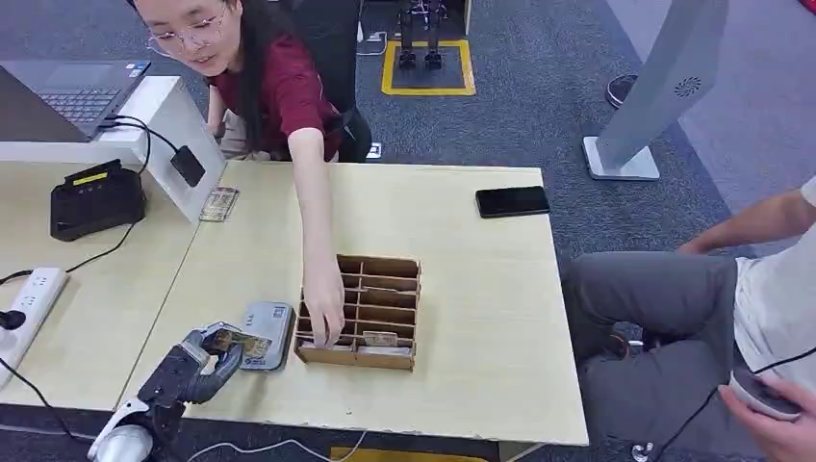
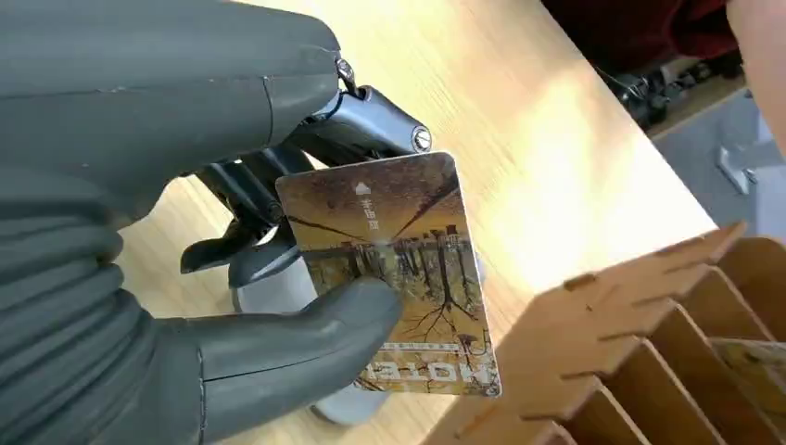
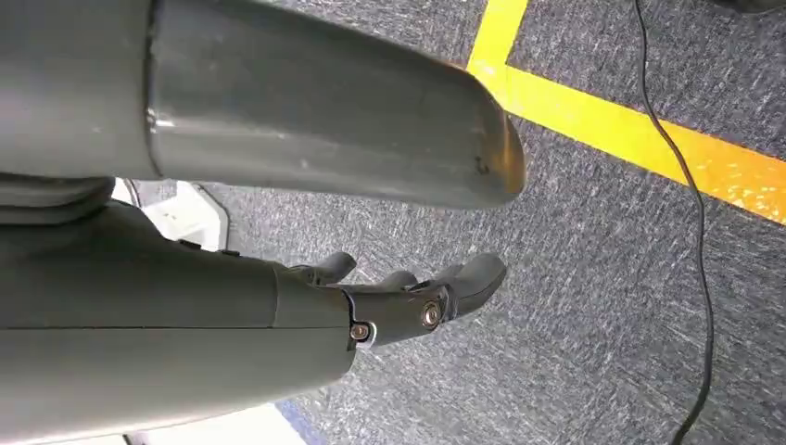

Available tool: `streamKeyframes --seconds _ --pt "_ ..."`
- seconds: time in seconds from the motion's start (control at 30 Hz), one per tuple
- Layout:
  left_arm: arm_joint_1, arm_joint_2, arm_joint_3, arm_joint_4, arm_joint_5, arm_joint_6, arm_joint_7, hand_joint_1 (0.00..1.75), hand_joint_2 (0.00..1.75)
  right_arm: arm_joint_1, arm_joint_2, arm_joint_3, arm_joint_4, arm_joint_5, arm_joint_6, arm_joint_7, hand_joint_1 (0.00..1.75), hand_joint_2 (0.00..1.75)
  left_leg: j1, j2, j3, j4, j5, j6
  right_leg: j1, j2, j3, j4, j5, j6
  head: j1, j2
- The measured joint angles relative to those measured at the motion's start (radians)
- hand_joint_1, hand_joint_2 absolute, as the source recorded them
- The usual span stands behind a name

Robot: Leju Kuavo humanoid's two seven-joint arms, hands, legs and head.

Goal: Pass the card to the sensor for recognition and then transmit it.

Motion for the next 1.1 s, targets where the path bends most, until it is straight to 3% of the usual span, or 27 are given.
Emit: streamKeyframes --seconds 0.13,0.33,0.8,1.1 --pt "-0.036 -0.024 -0.002 0.043 -0.051 0.069 0.040 1.75 1.75 0.000 0.000 0.000 0.000 0.000 0.000 0.003 0.00 0.00 0.000 -0.001 0.000 0.000 0.000 0.000 0.000 0.000 0.000 0.000 0.000 0.000 0.000 0.000" --pt "-0.097 -0.064 -0.022 0.097 -0.063 0.100 0.052 1.75 1.75 0.000 0.000 0.000 0.000 0.013 0.001 0.002 0.00 0.00 0.000 0.000 0.000 0.000 0.000 0.000 0.000 0.000 0.000 0.000 0.000 0.000 0.000 0.000" --pt "-0.146 -0.079 -0.027 0.154 -0.091 0.128 0.080 1.75 1.75 0.000 0.003 0.000 0.000 0.014 0.001 -0.007 0.00 0.00 0.000 0.000 0.000 0.000 0.000 0.000 0.000 0.000 0.000 0.000 0.000 0.000 0.000 0.000" --pt "-0.148 -0.082 -0.032 0.178 -0.173 0.201 0.085 1.75 1.75 0.000 0.003 -0.007 0.000 0.014 0.000 0.000 0.00 0.00 0.000 0.000 0.000 0.000 0.000 0.000 0.000 0.000 0.000 0.000 0.000 0.000 0.000 0.000"
